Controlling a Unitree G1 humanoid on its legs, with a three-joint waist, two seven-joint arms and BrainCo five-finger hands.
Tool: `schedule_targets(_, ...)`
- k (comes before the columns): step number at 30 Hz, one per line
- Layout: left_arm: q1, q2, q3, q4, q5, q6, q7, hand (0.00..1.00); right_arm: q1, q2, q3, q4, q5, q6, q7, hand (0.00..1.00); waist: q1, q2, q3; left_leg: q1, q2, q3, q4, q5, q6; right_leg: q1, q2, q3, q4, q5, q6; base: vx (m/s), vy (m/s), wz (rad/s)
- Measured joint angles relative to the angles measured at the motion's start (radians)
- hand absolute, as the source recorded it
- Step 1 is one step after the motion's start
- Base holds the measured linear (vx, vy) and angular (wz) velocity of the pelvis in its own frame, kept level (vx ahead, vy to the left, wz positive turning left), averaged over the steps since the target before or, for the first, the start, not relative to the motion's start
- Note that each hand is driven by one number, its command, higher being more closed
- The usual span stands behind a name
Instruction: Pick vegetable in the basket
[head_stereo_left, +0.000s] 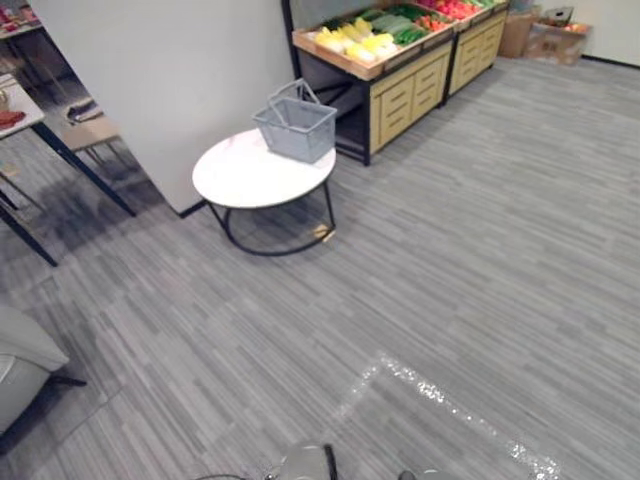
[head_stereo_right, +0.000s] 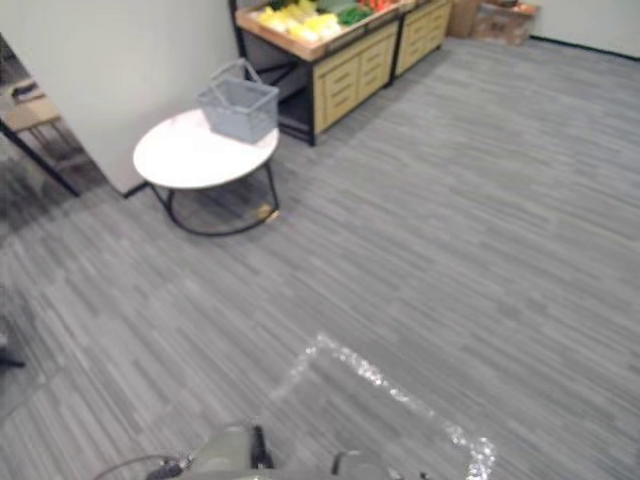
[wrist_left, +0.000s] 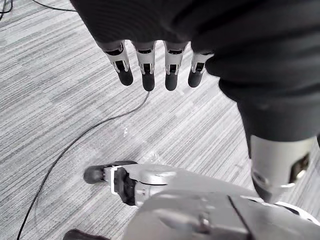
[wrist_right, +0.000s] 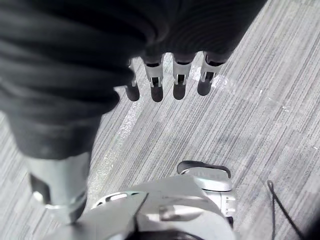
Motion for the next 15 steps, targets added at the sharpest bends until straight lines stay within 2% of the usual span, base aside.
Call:
schedule_targets(3,0.019,-0.010,0.025,-0.002,-0.025,-0.001,0.002,0.00,0.002,0.000,-0.001,-0.005,0.000,0.000,-0.001,0.00,0.004,0.001,0.001,0.003,0.018,0.039,-0.249,0.038,0.016,0.002,-0.010,0.020,-0.008,-0.001,0.002,0.11,0.080,-0.24)
schedule_targets(5,0.032,-0.025,0.069,-0.016,-0.027,-0.001,0.006,0.00,0.022,-0.001,0.010,-0.035,-0.001,0.000,-0.006,0.00,0.006,0.004,0.003,0.015,0.027,0.049,-0.466,0.111,0.019,0.026,-0.025,0.034,-0.022,-0.013,0.022,0.24,0.193,-0.19)
schedule_targets(7,0.041,-0.035,0.091,-0.029,-0.027,-0.002,0.009,0.00,0.028,-0.011,0.026,-0.042,-0.001,-0.001,-0.009,0.00,0.010,0.007,0.002,0.032,0.037,0.043,-0.547,0.125,0.017,0.044,-0.040,0.056,-0.019,-0.038,0.054,0.30,0.281,-0.33)
schedule_targets(9,0.050,-0.047,0.098,-0.040,-0.027,-0.008,0.009,0.00,0.036,-0.020,0.040,-0.061,-0.001,-0.002,-0.009,0.00,0.015,0.024,-0.008,0.041,0.057,0.046,-0.565,0.124,0.016,0.076,-0.047,0.083,-0.024,-0.064,0.087,0.35,0.342,-0.39)
schedule_targets(10,0.062,-0.060,0.097,-0.039,-0.027,-0.011,0.008,0.00,0.047,-0.032,0.039,-0.064,-0.001,-0.003,-0.009,0.00,0.014,0.055,-0.026,0.053,0.076,0.046,-0.586,0.119,0.016,0.112,-0.047,0.093,-0.038,-0.089,0.123,0.35,0.350,-0.26)
schedule_targets(11,0.070,-0.062,0.095,-0.037,-0.028,-0.011,0.007,0.00,0.049,-0.033,0.039,-0.058,-0.001,-0.002,-0.009,0.00,0.015,0.060,-0.030,0.060,0.074,0.048,-0.577,0.187,0.026,0.127,-0.055,0.100,-0.041,-0.097,0.135,0.52,0.506,-0.17)
schedule_targets(12,0.063,-0.030,0.079,-0.035,-0.030,-0.011,0.005,0.00,0.030,-0.012,0.038,-0.045,-0.002,0.000,-0.006,0.00,0.012,0.026,-0.039,0.058,0.036,0.068,-0.520,0.150,0.037,0.149,-0.092,0.122,-0.056,-0.110,0.116,0.35,0.302,-0.07)
schedule_targets(13,0.057,-0.024,0.076,-0.041,-0.032,-0.018,0.009,0.00,0.021,-0.002,0.038,-0.042,-0.004,-0.001,-0.003,0.00,0.012,0.014,-0.043,0.043,0.034,0.071,-0.483,0.119,0.048,0.148,-0.090,0.137,-0.056,-0.100,0.121,0.39,0.296,-0.05)
schedule_targets(14,0.041,-0.018,0.068,-0.040,-0.035,-0.025,0.007,0.00,0.012,-0.005,0.039,-0.034,-0.005,-0.004,0.002,0.00,0.018,0.005,-0.045,0.011,0.032,0.072,-0.388,0.049,0.045,0.136,-0.090,0.149,-0.037,-0.059,0.114,0.36,0.261,-0.25)
schedule_targets(15,0.038,-0.009,0.052,-0.035,-0.037,-0.028,0.003,0.00,0.001,0.000,0.038,-0.023,-0.005,-0.005,0.004,0.00,0.027,-0.007,-0.050,0.001,0.028,0.084,-0.314,-0.014,0.049,0.141,-0.110,0.172,-0.028,-0.047,0.113,0.49,0.379,-0.31)
